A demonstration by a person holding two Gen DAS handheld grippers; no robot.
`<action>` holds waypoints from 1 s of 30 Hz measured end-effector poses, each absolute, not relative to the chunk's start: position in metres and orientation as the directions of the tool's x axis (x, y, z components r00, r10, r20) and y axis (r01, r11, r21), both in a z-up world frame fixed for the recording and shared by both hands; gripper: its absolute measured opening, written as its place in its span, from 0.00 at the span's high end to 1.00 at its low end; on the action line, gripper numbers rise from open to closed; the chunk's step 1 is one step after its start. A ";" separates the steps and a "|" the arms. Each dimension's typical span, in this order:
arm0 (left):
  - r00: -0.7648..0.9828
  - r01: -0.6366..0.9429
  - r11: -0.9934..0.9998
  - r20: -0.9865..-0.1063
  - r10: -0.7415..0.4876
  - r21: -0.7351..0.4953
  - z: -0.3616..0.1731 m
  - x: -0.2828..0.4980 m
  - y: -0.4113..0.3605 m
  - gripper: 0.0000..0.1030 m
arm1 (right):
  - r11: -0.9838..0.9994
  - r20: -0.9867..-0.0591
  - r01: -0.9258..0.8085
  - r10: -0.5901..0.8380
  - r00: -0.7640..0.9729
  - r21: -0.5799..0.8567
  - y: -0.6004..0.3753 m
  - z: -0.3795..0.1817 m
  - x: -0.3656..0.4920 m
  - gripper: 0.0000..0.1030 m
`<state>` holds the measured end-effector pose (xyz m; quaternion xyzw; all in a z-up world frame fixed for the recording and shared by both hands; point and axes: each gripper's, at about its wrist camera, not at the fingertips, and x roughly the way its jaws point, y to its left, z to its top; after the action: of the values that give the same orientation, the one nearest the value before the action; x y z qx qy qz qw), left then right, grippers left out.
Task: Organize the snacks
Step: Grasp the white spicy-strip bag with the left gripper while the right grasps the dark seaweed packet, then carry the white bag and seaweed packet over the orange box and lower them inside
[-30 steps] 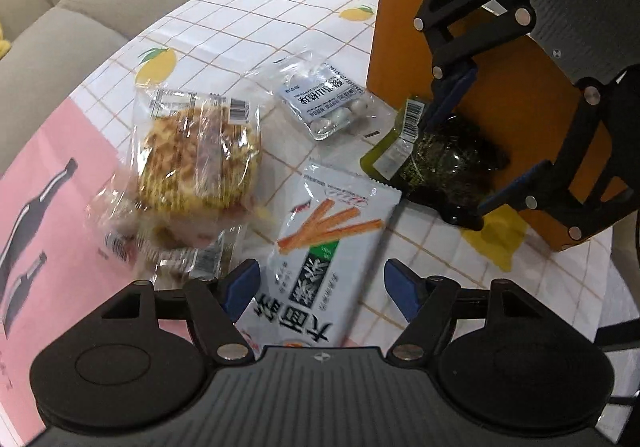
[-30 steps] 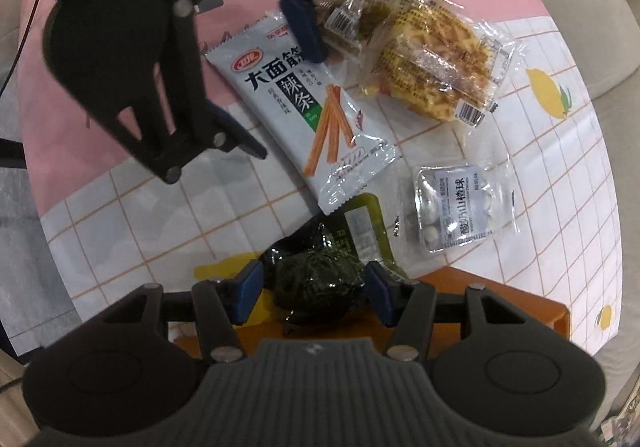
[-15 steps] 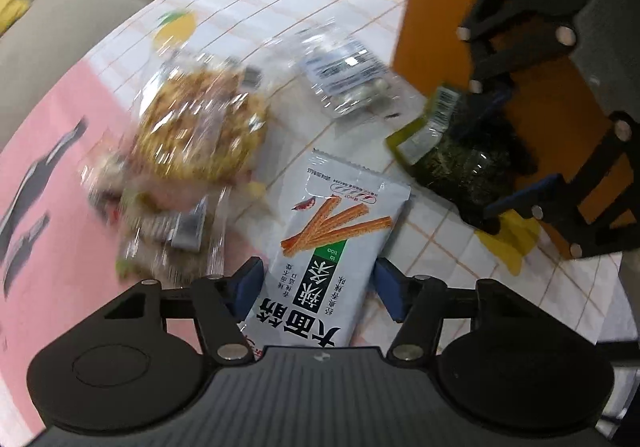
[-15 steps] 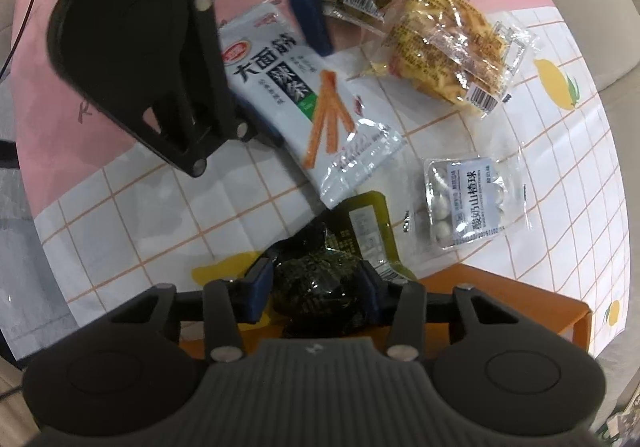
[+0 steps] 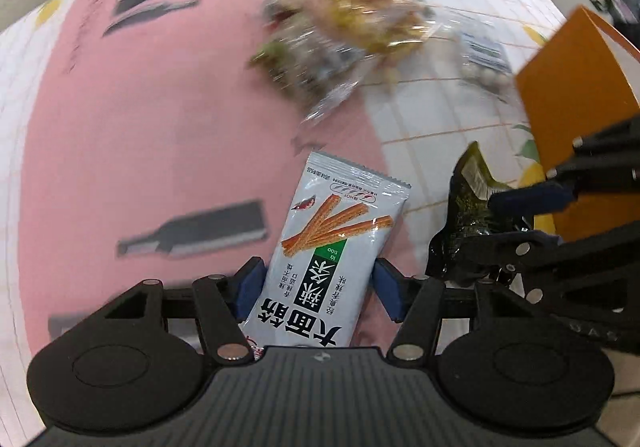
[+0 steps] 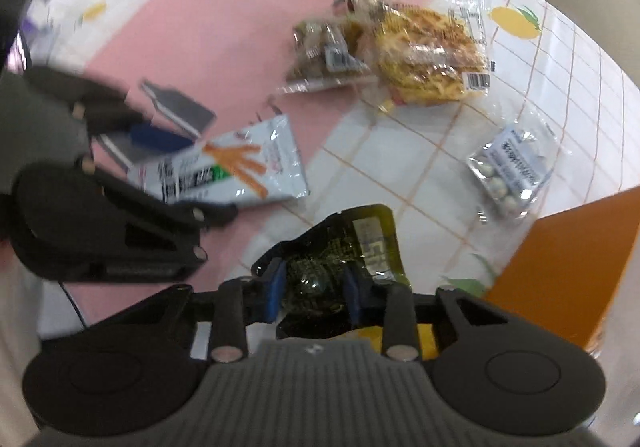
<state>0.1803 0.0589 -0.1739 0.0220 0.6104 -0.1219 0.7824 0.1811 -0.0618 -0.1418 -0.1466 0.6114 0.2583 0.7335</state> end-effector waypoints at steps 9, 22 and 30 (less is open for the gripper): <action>0.265 0.216 0.974 -0.955 -0.130 -0.072 -0.172 0.157 0.064 0.21 | 0.857 -0.919 -0.513 0.245 0.308 0.056 -0.048 -0.147 0.136 0.61; 0.355 0.303 0.953 -0.926 -0.131 -0.019 -0.177 0.137 0.068 0.15 | 0.796 -0.827 -0.579 0.201 0.526 -0.175 -0.046 -0.168 0.090 0.45; 0.396 0.282 0.959 -0.908 -0.139 -0.024 -0.176 0.136 0.066 0.27 | 0.834 -0.818 -0.532 0.201 0.538 -0.144 -0.050 -0.176 0.093 0.45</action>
<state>0.1355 0.0660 -0.1759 0.0669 0.5347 -0.1264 0.8328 0.0929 -0.0501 -0.1759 -0.1921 0.4301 0.2143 0.8557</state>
